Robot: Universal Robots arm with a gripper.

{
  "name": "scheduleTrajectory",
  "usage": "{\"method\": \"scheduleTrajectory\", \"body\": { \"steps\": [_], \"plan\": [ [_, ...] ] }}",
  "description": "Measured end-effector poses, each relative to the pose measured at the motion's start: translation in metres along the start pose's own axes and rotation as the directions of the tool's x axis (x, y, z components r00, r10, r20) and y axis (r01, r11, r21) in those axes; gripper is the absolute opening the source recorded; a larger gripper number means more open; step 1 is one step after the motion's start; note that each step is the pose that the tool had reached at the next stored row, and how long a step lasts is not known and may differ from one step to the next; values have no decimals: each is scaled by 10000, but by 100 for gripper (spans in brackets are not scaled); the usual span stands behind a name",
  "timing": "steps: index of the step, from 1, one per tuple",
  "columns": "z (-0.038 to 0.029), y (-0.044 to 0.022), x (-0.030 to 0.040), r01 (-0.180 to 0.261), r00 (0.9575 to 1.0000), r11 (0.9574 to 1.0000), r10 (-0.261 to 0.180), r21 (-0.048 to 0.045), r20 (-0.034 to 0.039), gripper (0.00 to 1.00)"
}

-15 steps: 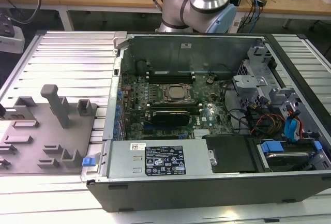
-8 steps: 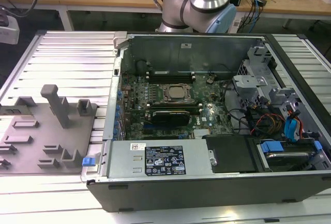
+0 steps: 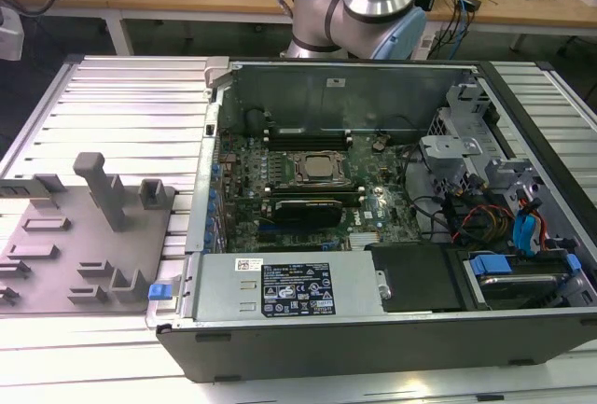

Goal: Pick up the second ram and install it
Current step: 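Pick up the second ram and move it above second insertion slot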

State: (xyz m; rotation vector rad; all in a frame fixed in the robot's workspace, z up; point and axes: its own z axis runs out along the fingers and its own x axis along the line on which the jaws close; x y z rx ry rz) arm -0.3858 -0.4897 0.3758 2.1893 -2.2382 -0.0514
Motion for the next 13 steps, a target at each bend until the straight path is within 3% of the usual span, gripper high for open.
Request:
{"method": "scheduleTrajectory", "body": {
  "steps": [8,13],
  "plan": [
    [-233,7,-4,0,10000,10000,0,1,0,12],
    [-318,10,-5,0,10000,10000,0,0,0,12]
  ]
}}
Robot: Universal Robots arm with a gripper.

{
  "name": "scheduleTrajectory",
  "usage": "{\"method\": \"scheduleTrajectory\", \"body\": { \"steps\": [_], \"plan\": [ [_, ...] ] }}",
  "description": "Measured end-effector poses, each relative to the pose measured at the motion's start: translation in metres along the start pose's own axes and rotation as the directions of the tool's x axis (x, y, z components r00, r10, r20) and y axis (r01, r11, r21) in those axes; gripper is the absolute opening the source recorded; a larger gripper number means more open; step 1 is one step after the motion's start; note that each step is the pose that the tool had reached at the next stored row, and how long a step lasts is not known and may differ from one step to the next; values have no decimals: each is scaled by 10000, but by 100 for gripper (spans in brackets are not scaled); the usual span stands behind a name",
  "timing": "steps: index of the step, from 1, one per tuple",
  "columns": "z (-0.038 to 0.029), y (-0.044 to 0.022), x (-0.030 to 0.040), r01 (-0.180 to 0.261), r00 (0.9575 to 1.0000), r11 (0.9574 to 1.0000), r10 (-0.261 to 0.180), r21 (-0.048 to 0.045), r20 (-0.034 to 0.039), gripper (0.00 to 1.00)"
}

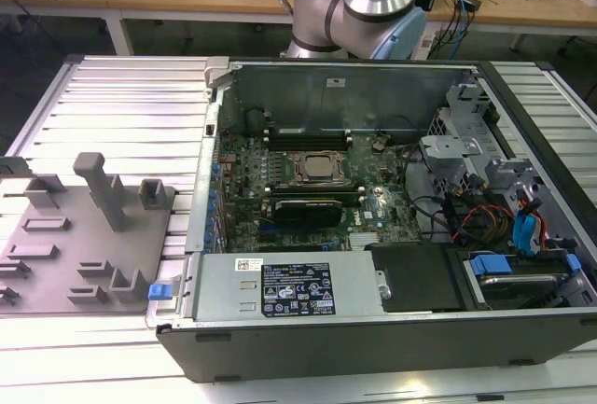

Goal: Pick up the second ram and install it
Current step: 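Pick up the second ram and move it above second insertion slot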

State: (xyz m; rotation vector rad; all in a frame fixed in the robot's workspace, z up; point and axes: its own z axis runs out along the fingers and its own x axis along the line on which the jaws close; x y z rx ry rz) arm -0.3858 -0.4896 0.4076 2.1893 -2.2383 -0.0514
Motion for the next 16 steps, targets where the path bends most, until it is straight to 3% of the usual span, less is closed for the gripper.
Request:
{"method": "scheduleTrajectory", "body": {
  "steps": [9,14,16],
  "plan": [
    [-184,5,-3,1,10000,10000,-1,0,1,12],
    [-348,11,-9,1,10000,10000,-1,1,2,12],
    [-381,11,-10,1,10000,10000,-1,0,0,12]
  ]
}}
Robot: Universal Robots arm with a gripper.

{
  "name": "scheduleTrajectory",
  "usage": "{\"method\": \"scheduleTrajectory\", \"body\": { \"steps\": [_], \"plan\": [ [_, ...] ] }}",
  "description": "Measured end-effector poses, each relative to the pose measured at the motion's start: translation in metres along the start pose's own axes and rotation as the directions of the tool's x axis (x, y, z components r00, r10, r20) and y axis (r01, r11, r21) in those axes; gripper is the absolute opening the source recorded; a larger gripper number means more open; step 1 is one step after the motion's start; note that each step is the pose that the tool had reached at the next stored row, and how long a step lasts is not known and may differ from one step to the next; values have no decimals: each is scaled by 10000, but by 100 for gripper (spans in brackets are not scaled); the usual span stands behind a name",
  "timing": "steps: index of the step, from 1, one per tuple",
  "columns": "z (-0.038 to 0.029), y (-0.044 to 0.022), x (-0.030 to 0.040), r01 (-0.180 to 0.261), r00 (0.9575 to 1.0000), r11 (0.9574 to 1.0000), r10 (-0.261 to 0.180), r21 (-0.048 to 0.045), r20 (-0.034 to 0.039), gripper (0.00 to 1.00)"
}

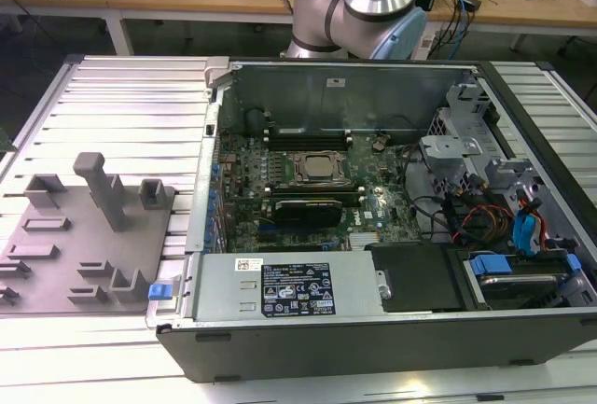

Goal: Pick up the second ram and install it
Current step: 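Pick up the second ram and move it above second insertion slot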

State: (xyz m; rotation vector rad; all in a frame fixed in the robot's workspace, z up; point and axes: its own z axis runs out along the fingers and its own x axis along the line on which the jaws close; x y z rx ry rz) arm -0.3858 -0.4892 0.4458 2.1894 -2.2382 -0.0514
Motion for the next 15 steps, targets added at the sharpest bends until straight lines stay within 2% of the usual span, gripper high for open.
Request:
{"method": "scheduleTrajectory", "body": {
  "steps": [7,10,13,15],
  "plan": [
    [-189,7,-9,-1,10000,10000,1,0,0,12],
    [-234,8,-15,-1,10000,10000,1,0,0,12],
    [-287,11,-68,-1,10000,10000,1,-1,0,12],
    [-289,11,-147,0,10000,10000,0,-3,21,12]
  ]
}}
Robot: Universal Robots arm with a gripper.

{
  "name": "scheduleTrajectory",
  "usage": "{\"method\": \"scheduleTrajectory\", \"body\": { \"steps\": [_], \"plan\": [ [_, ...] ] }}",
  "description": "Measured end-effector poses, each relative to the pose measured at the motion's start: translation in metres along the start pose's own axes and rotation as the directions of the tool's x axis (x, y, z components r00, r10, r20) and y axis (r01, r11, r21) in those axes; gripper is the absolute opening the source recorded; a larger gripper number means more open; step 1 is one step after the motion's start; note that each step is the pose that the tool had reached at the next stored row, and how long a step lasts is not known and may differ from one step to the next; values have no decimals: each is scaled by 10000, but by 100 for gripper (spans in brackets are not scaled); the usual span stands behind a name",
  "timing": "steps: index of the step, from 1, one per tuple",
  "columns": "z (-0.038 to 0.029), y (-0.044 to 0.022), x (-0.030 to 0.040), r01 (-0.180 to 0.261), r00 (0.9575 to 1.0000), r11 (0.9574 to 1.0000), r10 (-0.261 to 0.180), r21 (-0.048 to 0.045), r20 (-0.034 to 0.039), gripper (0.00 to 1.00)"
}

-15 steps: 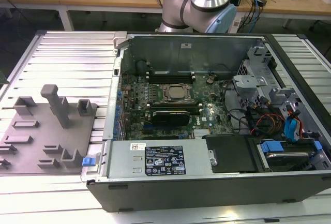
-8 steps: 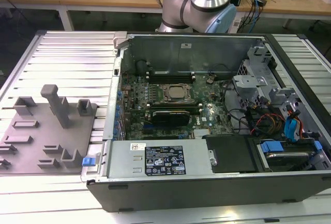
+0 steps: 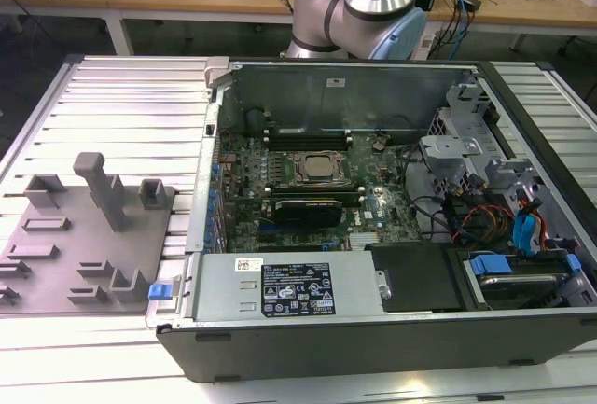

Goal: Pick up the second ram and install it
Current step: 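Pick up the second ram and move it above second insertion slot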

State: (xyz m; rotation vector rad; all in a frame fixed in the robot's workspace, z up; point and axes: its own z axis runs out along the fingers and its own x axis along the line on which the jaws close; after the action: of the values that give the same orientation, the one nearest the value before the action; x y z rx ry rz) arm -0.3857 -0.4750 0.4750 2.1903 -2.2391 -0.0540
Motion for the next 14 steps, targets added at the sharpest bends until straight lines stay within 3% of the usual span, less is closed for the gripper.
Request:
{"method": "scheduleTrajectory", "body": {
  "steps": [5,7,8,9,12,14],
  "plan": [
    [5,-1,-219,-1,10000,10000,1,-11,19,12],
    [7,0,-371,0,10000,10000,0,-17,33,12],
    [10,0,-501,2,10000,10000,-2,-23,84,12],
    [10,1,-586,3,9999,10000,-2,-28,132,12],
    [13,3,-712,6,9998,10000,-5,-33,218,12],
    [17,3,-728,7,9997,10000,-6,-35,240,12]
  ]
}}
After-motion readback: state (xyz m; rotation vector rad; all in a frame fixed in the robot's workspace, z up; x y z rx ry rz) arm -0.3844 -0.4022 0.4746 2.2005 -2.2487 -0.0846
